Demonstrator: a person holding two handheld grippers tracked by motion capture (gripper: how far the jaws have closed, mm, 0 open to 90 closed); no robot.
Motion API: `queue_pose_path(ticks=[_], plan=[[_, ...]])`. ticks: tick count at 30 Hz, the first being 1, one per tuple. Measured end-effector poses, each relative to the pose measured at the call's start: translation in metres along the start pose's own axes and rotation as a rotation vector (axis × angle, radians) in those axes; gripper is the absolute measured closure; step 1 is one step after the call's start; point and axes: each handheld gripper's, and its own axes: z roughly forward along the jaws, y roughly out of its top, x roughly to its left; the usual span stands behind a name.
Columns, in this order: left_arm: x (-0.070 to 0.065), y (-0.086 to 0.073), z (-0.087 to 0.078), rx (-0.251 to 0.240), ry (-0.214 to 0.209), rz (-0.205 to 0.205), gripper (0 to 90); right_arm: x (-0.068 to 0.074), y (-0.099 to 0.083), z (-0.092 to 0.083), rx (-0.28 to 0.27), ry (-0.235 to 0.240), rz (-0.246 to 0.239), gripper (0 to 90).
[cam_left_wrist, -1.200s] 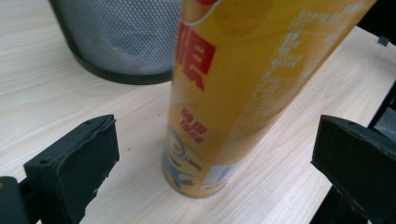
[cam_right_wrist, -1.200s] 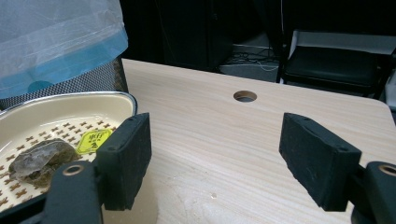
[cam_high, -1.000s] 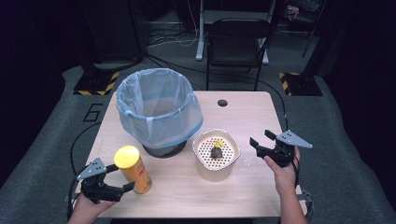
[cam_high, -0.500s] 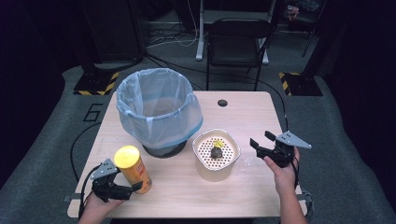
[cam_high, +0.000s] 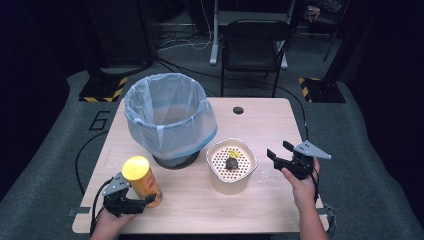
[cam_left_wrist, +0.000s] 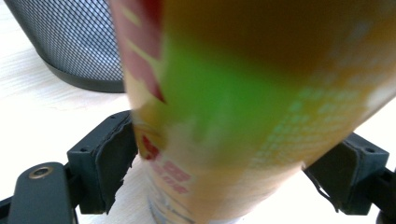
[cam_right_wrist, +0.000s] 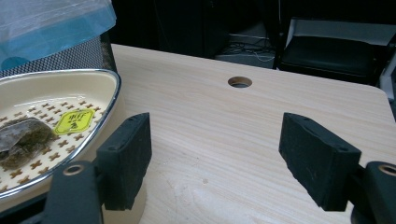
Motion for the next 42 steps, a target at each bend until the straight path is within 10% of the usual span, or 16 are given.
queue_pose_path(ticks=[27,42], plan=[[-0.008,0.004,-0.007,-0.014,0.037,0.056,24.0,-0.004,-0.007,0.003,0.020,-0.011,0.006,25.5],[-0.013,0.055,-0.040,-0.006,0.018,0.044,24.1,-0.007,-0.010,0.004,0.029,-0.015,0.019,25.5]])
